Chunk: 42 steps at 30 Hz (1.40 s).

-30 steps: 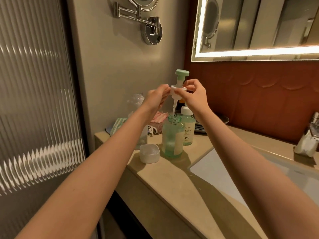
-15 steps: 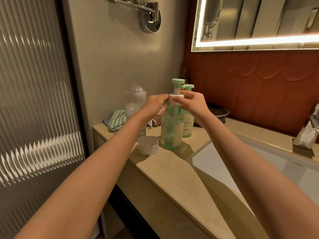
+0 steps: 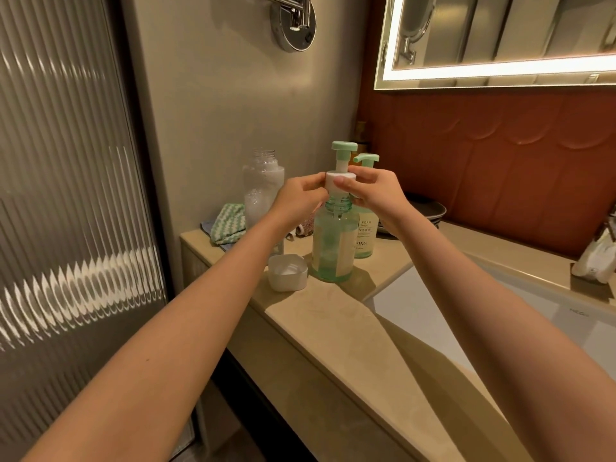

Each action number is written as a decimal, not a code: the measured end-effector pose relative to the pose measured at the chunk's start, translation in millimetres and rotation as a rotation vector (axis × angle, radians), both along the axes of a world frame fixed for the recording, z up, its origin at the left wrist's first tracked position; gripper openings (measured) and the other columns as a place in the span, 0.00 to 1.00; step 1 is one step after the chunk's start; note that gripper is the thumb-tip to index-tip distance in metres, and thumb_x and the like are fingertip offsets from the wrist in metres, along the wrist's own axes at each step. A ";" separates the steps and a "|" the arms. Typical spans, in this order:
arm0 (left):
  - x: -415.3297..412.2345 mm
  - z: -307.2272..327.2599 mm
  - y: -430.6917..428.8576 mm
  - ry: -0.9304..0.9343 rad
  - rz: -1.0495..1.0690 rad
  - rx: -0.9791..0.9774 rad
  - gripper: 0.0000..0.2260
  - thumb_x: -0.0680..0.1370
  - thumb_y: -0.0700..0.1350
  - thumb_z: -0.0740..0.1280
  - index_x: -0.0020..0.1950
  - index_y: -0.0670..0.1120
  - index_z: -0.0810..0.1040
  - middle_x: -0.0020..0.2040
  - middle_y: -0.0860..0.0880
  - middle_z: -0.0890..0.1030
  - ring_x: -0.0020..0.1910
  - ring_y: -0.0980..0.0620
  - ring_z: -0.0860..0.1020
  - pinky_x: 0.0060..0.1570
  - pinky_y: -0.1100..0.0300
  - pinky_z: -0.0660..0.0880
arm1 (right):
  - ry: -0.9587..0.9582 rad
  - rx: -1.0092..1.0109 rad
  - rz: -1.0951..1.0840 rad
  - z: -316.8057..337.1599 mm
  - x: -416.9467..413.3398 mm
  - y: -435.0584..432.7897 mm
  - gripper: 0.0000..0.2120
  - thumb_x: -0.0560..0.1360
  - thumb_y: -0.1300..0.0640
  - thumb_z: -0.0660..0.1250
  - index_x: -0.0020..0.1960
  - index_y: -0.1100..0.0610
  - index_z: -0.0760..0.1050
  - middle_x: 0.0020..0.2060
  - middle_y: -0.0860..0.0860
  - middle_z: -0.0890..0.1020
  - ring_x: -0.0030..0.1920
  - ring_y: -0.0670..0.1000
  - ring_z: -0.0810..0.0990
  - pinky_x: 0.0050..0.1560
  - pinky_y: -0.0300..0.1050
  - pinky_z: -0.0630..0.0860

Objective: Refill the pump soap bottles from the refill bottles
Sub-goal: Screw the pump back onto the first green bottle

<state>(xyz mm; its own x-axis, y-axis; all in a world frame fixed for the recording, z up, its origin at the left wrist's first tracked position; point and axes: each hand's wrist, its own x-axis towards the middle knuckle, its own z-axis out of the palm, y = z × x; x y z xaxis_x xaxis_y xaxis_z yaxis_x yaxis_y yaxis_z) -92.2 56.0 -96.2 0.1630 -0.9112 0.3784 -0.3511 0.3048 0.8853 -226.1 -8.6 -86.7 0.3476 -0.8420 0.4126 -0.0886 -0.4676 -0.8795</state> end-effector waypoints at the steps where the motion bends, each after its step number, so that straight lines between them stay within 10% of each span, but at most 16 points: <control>1: 0.0 -0.4 -0.1 0.008 0.006 -0.002 0.19 0.77 0.35 0.61 0.67 0.45 0.72 0.61 0.47 0.78 0.61 0.49 0.74 0.59 0.58 0.72 | 0.001 0.002 0.001 0.1 -0.4 0.3 0.27 0.71 0.55 0.71 0.67 0.62 0.70 0.58 0.53 0.78 0.53 0.48 0.77 0.42 0.36 0.75; 10: 0.3 -14.2 -3.8 -0.025 0.010 0.019 0.19 0.75 0.38 0.65 0.67 0.44 0.73 0.62 0.47 0.78 0.61 0.50 0.75 0.60 0.56 0.73 | 0.122 -0.023 -0.022 -10.6 -7.0 0.4 0.29 0.69 0.51 0.72 0.66 0.62 0.71 0.61 0.54 0.77 0.60 0.53 0.76 0.59 0.50 0.75; 17: 0.3 -21.7 -4.6 -0.030 -0.011 0.037 0.28 0.72 0.42 0.72 0.70 0.46 0.69 0.65 0.48 0.75 0.64 0.51 0.73 0.63 0.53 0.71 | 0.189 -0.032 0.023 -7.9 -10.1 6.9 0.23 0.72 0.61 0.70 0.66 0.60 0.72 0.50 0.47 0.76 0.51 0.45 0.75 0.47 0.37 0.70; 27: -14.4 -31.4 -5.6 -0.100 0.077 -0.029 0.28 0.70 0.42 0.73 0.68 0.45 0.70 0.50 0.55 0.70 0.59 0.54 0.71 0.55 0.64 0.69 | 0.331 -0.253 -0.283 -8.3 5.4 12.2 0.28 0.68 0.47 0.74 0.61 0.63 0.75 0.51 0.52 0.80 0.47 0.45 0.74 0.46 0.37 0.72; 35: -18.6 -41.2 -6.3 0.047 0.111 -0.019 0.29 0.71 0.44 0.73 0.68 0.46 0.65 0.67 0.49 0.71 0.65 0.53 0.69 0.56 0.64 0.67 | 0.144 0.046 0.018 -15.7 4.8 14.3 0.19 0.75 0.54 0.65 0.64 0.59 0.71 0.57 0.51 0.77 0.55 0.48 0.75 0.57 0.46 0.71; 42: -21.6 -45.2 -6.9 0.000 0.161 -0.069 0.27 0.72 0.46 0.72 0.68 0.45 0.69 0.64 0.49 0.74 0.62 0.53 0.71 0.57 0.62 0.68 | 0.187 -0.127 -0.285 -18.2 8.2 7.5 0.28 0.64 0.47 0.76 0.58 0.58 0.75 0.52 0.51 0.78 0.53 0.48 0.77 0.51 0.43 0.75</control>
